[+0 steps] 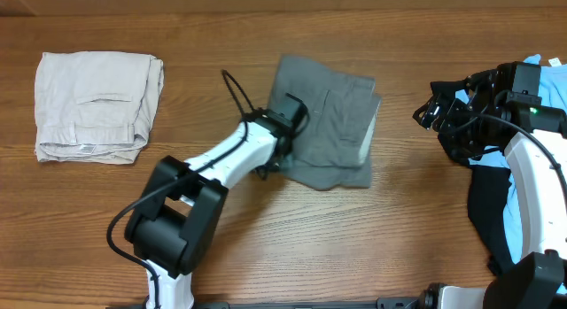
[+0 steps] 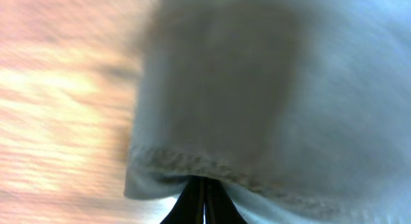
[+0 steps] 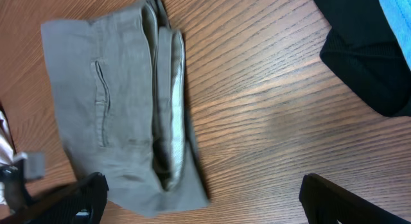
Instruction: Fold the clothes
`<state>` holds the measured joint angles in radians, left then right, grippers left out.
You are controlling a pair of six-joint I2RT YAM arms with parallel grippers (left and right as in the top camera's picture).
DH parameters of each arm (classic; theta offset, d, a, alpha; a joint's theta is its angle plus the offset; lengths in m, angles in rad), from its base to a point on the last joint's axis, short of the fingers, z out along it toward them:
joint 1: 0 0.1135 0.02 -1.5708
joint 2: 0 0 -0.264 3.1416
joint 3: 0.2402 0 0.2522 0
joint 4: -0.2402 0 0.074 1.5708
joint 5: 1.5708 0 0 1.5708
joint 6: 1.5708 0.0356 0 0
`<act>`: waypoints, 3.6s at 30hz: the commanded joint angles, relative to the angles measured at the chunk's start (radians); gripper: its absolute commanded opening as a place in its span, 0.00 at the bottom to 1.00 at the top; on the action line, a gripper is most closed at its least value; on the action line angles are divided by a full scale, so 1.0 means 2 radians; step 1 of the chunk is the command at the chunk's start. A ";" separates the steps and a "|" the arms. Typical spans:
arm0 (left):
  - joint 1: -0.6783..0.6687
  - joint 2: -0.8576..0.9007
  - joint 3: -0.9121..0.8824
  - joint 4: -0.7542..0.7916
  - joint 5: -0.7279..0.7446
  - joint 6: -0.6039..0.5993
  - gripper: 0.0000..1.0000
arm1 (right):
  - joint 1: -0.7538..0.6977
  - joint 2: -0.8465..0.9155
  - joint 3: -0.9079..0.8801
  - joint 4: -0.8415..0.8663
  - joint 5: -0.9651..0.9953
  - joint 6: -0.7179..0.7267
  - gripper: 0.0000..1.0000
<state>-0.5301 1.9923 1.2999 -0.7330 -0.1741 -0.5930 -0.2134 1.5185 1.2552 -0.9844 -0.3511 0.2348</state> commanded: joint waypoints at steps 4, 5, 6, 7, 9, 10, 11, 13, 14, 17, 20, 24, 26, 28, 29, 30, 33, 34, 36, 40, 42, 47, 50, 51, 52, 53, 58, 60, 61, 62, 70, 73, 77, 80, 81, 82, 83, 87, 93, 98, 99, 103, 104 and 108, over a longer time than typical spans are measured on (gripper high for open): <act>0.072 0.008 -0.008 0.070 -0.091 0.058 0.11 | 0.000 -0.001 0.003 0.003 0.002 0.000 1.00; 0.085 0.008 -0.008 0.085 -0.091 0.068 0.13 | 0.000 -0.001 0.003 0.003 0.002 0.000 1.00; 0.098 0.008 -0.008 0.101 -0.091 0.076 0.15 | 0.000 -0.001 0.003 0.003 0.002 0.001 1.00; 0.113 0.008 -0.008 0.119 -0.090 0.086 0.20 | 0.000 -0.001 0.003 0.003 0.002 0.000 1.00; 0.139 0.008 -0.008 0.154 -0.085 0.111 0.33 | 0.000 -0.001 0.003 0.003 0.002 0.000 1.00; 0.151 0.008 -0.008 0.173 -0.075 0.128 0.35 | 0.000 -0.001 0.003 0.003 0.002 0.000 1.00; 0.161 0.008 -0.007 0.187 -0.060 0.145 0.37 | 0.000 -0.001 0.003 0.003 0.001 0.000 1.00; 0.179 0.005 0.008 0.192 -0.007 0.183 0.41 | 0.000 -0.001 0.003 0.003 0.002 0.000 1.00; 0.184 0.001 0.021 0.178 0.014 0.189 0.41 | 0.000 -0.001 0.003 0.003 0.001 0.001 1.00; 0.187 -0.023 0.074 0.103 0.059 0.184 0.21 | 0.000 -0.001 0.003 0.003 0.002 0.000 1.00; 0.177 -0.049 0.116 0.037 0.113 0.160 0.04 | 0.000 -0.001 0.003 0.003 0.002 0.000 1.00; 0.151 -0.064 0.129 -0.021 0.165 0.135 0.04 | 0.000 -0.001 0.003 0.003 0.002 0.000 1.00; 0.134 -0.060 0.126 -0.043 0.164 0.124 0.04 | 0.000 -0.001 0.003 0.003 0.002 0.000 1.00; 0.115 -0.051 0.114 -0.051 0.165 0.119 0.04 | 0.000 -0.001 0.003 0.003 0.002 0.000 1.00; 0.105 -0.047 0.106 -0.050 0.165 0.118 0.04 | 0.000 -0.001 0.003 0.003 0.002 0.000 1.00; 0.092 -0.039 0.096 -0.045 0.165 0.118 0.04 | 0.000 -0.001 0.003 0.003 0.002 0.000 1.00; 0.061 -0.013 0.076 -0.023 0.168 0.101 0.04 | 0.000 -0.001 0.003 0.003 0.002 0.001 1.00; 0.051 -0.004 0.071 -0.011 0.173 0.096 0.04 | 0.000 -0.001 0.003 0.003 0.001 0.000 1.00; 0.032 0.017 0.068 0.014 0.196 0.094 0.04 | 0.000 -0.001 0.003 0.003 0.002 0.000 1.00; 0.005 0.034 0.068 0.052 0.225 0.080 0.04 | 0.000 -0.001 0.003 0.003 0.002 0.000 1.00; -0.003 0.034 0.068 0.055 0.187 0.049 0.04 | 0.000 -0.001 0.003 0.003 0.002 0.001 1.00; -0.006 0.034 0.068 0.014 0.132 0.023 0.04 | 0.000 -0.001 0.003 0.003 0.002 0.000 1.00; -0.003 0.034 0.068 -0.021 0.073 0.036 0.04 | 0.000 -0.001 0.003 0.003 0.002 0.000 1.00; -0.003 0.034 0.068 -0.030 0.055 0.044 0.04 | 0.000 -0.001 0.003 0.003 0.002 0.000 1.00; -0.002 0.034 0.067 -0.036 0.038 0.057 0.04 | 0.000 -0.001 0.003 0.003 0.002 0.000 1.00; -0.002 0.035 0.066 -0.039 0.020 0.069 0.04 | 0.000 -0.001 0.003 0.003 0.002 0.000 1.00; 0.002 0.055 0.051 -0.017 -0.105 0.108 0.04 | 0.000 -0.001 0.003 0.003 0.002 0.000 1.00; 0.011 0.064 0.051 -0.015 -0.147 0.108 0.04 | 0.000 -0.001 0.003 0.003 0.002 0.001 1.00; 0.018 0.065 0.051 -0.015 -0.161 0.108 0.04 | 0.000 -0.001 0.003 0.003 0.002 0.000 1.00; 0.026 0.066 0.051 -0.015 -0.171 0.108 0.04 | 0.000 -0.001 0.003 0.003 0.002 0.000 1.00; 0.075 0.027 0.107 -0.055 -0.160 0.102 0.04 | 0.000 -0.001 0.003 0.003 0.002 0.000 1.00; 0.076 -0.008 0.148 -0.079 -0.107 0.102 0.13 | 0.000 -0.001 0.003 0.003 0.002 0.000 1.00; 0.076 -0.054 0.189 -0.117 0.014 0.090 0.42 | 0.000 -0.001 0.003 0.003 0.002 0.000 1.00; 0.076 -0.060 0.189 -0.156 0.055 0.047 0.68 | 0.000 -0.001 0.003 0.003 0.002 0.000 1.00; 0.076 -0.058 0.187 -0.166 0.061 0.042 0.77 | 0.000 -0.001 0.003 0.003 0.002 0.000 1.00; 0.076 -0.057 0.181 -0.176 0.065 0.035 0.84 | 0.000 -0.001 0.003 0.003 0.002 0.000 1.00; 0.076 -0.055 0.173 -0.180 0.066 0.028 0.93 | 0.000 -0.001 0.003 0.003 0.002 0.000 1.00; 0.076 -0.054 0.114 -0.154 0.071 -0.009 1.00 | 0.000 -0.001 0.003 0.003 0.001 0.000 1.00; 0.082 -0.054 0.022 -0.072 0.086 -0.074 1.00 | 0.000 -0.001 0.003 0.003 0.002 0.000 1.00; 0.104 -0.054 0.000 -0.035 0.099 -0.112 1.00 | 0.000 -0.001 0.003 0.003 0.002 0.000 1.00; 0.108 -0.054 0.000 -0.035 0.103 -0.111 1.00 | 0.000 -0.001 0.003 0.003 0.002 0.000 1.00; 0.119 -0.054 0.000 -0.043 0.104 -0.108 1.00 | 0.000 -0.001 0.003 0.003 0.002 0.000 1.00; 0.121 -0.054 0.000 -0.048 0.100 -0.108 1.00 | 0.000 -0.001 0.003 0.003 0.002 0.001 1.00; 0.122 -0.054 -0.003 -0.062 0.070 -0.109 1.00 | 0.000 -0.001 0.003 0.003 0.002 0.000 1.00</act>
<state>-0.2871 1.8824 1.3056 -0.8486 0.0097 -0.7872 -0.2134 1.5185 1.2552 -0.9840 -0.3511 0.2352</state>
